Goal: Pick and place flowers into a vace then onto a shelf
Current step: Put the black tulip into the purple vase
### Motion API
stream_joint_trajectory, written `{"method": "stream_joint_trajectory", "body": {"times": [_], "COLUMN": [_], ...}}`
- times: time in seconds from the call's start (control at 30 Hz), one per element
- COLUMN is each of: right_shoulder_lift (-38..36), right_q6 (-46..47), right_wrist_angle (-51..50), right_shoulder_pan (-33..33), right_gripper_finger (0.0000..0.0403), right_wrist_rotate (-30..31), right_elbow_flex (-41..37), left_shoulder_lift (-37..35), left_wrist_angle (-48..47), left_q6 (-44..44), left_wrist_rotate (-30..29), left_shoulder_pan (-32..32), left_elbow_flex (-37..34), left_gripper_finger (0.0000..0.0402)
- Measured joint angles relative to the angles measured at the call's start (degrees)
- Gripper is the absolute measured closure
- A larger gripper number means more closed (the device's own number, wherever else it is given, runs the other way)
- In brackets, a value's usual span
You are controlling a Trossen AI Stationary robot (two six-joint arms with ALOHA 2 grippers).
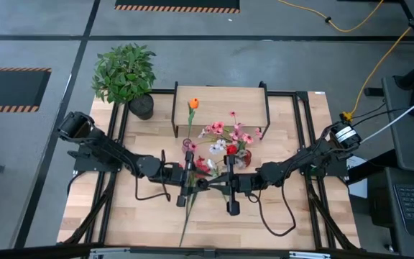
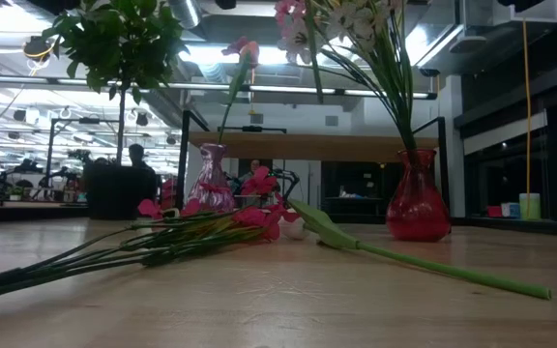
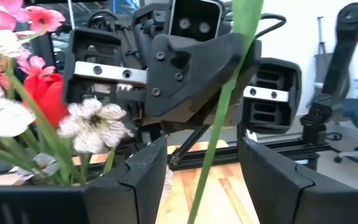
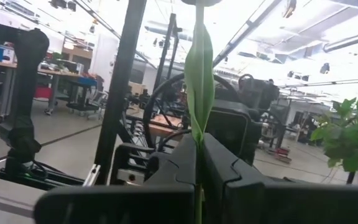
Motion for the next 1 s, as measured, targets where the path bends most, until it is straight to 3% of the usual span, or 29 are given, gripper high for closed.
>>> {"method": "stream_joint_trajectory", "body": {"times": [0.3, 0.4, 1.0], "right_shoulder_lift": [0.0, 0.0, 0.0], "right_q6": [-0.1, -0.1, 0.0], "right_wrist_angle": [-0.3, -0.4, -0.9], "right_shoulder_pan": [-0.2, -0.4, -0.8], "right_gripper_finger": [0.0401, 0.0401, 0.0401], "right_wrist_rotate": [-0.1, 0.0, 0.0], "right_elbow_flex": [0.0, 0.0, 0.0], "left_shoulder_lift": [0.0, 0.0, 0.0], "left_wrist_angle": [0.0, 0.0, 0.2], "left_q6": [0.1, 0.1, 0.1], "left_wrist_rotate": [2.5, 5.9, 6.2], "left_shoulder_pan": [0.5, 0.5, 2.8], "left_elbow_flex": [0.0, 0.0, 0.0], "left_gripper_finger": [0.0209, 0.0218, 0.0333]}}
